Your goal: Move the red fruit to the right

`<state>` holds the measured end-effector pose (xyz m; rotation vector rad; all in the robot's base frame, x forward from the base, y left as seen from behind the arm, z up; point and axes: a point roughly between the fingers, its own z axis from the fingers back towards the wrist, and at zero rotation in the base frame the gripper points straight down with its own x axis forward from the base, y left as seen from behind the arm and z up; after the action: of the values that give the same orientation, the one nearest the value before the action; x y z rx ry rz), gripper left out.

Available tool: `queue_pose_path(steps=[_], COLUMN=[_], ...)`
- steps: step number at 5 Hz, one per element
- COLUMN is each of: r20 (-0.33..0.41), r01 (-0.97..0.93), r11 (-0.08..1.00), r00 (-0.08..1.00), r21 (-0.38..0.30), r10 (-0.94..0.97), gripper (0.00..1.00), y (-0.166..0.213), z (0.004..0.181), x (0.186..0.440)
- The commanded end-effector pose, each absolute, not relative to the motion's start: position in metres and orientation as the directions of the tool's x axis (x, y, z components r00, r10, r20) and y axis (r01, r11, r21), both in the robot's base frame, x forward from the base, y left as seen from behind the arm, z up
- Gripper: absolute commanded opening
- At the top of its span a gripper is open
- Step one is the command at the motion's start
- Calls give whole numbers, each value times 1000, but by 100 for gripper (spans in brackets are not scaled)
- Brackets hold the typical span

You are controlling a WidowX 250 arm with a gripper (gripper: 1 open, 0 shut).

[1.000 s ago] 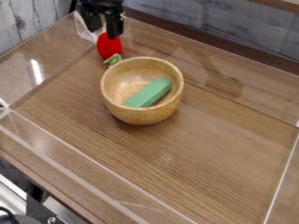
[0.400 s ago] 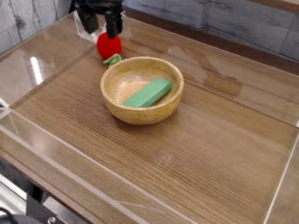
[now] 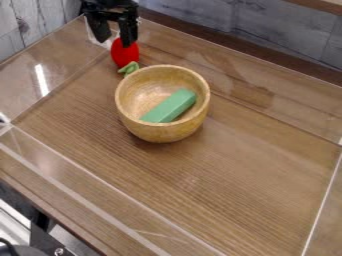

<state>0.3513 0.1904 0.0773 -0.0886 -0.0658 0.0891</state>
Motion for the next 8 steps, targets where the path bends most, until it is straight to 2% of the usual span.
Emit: queue_pose_path(steps=[1, 3, 4, 5, 6, 8], r20=[140, 163, 172, 170, 183, 222], r01=[-69, -79, -72, -65, -64, -64], r11=[996, 994, 994, 995, 994, 991], r00=[987, 983, 981, 982, 980, 971], r21=[-64, -73, -79, -78, -85, -116], r10=[78, 90, 84, 78, 79, 88], gripper=[100, 100, 100, 0, 0, 0], y=[196, 194, 204, 212, 216, 204], z=[107, 116, 115, 109, 119, 151], x=[351, 359, 361, 358, 356, 353])
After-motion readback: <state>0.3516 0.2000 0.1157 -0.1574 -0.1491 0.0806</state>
